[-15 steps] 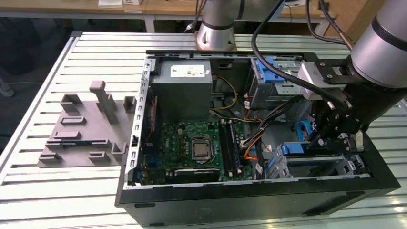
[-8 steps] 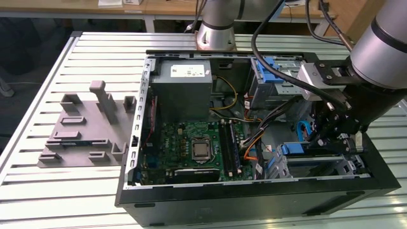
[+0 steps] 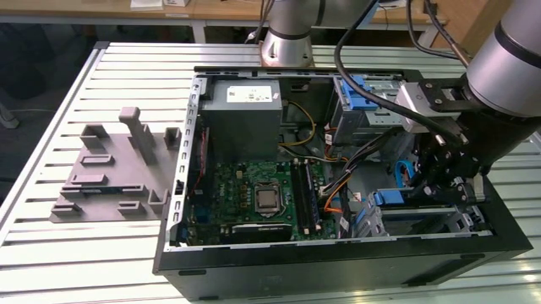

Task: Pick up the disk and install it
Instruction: 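Insert the second disk wire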

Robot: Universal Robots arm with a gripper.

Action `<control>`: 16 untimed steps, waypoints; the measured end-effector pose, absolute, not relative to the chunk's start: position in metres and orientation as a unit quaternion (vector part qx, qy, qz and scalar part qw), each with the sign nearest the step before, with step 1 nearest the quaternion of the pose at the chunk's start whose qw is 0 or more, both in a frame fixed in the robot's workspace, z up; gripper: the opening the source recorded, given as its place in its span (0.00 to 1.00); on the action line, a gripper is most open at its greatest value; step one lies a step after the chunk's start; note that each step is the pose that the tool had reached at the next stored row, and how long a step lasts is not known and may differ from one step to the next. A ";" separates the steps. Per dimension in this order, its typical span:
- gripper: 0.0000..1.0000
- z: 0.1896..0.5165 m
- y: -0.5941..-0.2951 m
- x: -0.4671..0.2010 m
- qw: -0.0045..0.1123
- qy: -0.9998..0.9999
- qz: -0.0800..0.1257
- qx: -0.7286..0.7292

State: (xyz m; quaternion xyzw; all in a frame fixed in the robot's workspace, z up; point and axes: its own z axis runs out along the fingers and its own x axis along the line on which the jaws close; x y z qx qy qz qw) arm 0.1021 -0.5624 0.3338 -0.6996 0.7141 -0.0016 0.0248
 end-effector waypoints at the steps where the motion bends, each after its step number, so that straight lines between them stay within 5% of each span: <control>1: 0.24 0.335 -0.562 0.102 0.025 0.714 -0.002 -0.700; 8: 0.24 0.342 -0.562 0.102 0.024 0.714 -0.002 -0.700; 11: 0.11 0.343 -0.562 0.102 0.023 0.714 -0.002 -0.700; 16: 0.11 0.343 -0.562 0.102 0.023 0.714 -0.002 -0.700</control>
